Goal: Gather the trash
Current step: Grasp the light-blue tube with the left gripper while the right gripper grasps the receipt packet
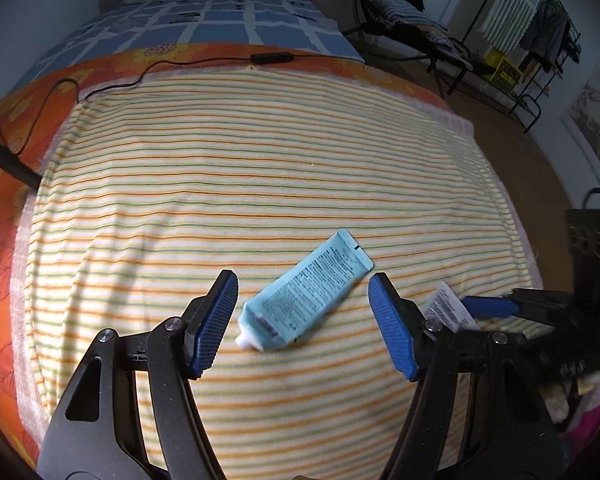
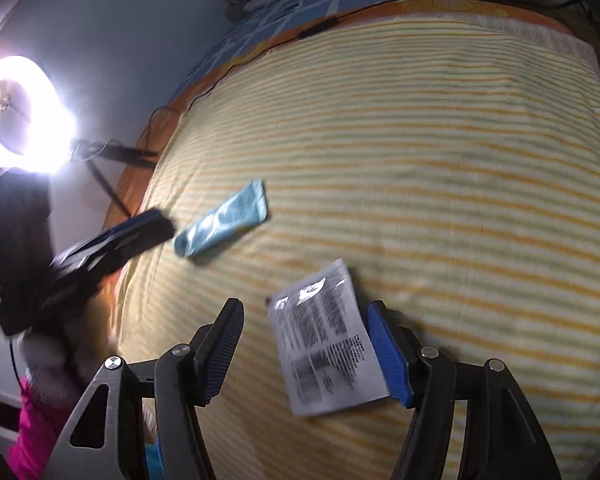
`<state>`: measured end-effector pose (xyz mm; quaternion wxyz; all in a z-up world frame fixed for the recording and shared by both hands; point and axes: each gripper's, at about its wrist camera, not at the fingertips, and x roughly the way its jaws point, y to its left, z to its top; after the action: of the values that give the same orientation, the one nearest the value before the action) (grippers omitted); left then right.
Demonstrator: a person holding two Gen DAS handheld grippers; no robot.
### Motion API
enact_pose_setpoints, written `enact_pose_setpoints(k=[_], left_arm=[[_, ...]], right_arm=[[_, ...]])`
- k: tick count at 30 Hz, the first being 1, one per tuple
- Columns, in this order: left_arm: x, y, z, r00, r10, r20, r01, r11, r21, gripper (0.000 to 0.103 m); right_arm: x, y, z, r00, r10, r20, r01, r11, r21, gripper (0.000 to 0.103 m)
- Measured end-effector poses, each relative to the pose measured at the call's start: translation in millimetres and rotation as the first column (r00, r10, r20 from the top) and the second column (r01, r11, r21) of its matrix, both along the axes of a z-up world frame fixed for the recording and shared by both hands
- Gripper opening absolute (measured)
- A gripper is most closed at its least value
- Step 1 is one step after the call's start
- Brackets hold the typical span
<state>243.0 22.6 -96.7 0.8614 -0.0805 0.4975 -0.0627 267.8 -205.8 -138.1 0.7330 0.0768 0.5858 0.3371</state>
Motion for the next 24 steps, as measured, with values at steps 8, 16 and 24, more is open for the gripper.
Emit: enact_pose_setpoints(k=[8, 16, 24], left_arm=[[5, -31, -29, 0.993, -0.100, -0.055, 0.109, 0.970, 0.218, 0.070], [7, -27, -32, 0.996, -0.080, -0.045, 0.088, 0.971, 0.223, 0.044], [-6, -22, -29, 0.996, -0.073, -0.041, 0.080, 0.968, 0.236, 0.035]], right_arm=[[-31, 30, 3, 0.972, 0.164, 0.167, -0.121, 0.963, -0.240, 0.067], [-37, 40, 3, 0.952, 0.200, 0.231, -0.108, 0.927, -0.358, 0.059], [-42, 41, 10, 0.952, 0.187, 0.244, -0.093, 0.931, -0.352, 0.049]])
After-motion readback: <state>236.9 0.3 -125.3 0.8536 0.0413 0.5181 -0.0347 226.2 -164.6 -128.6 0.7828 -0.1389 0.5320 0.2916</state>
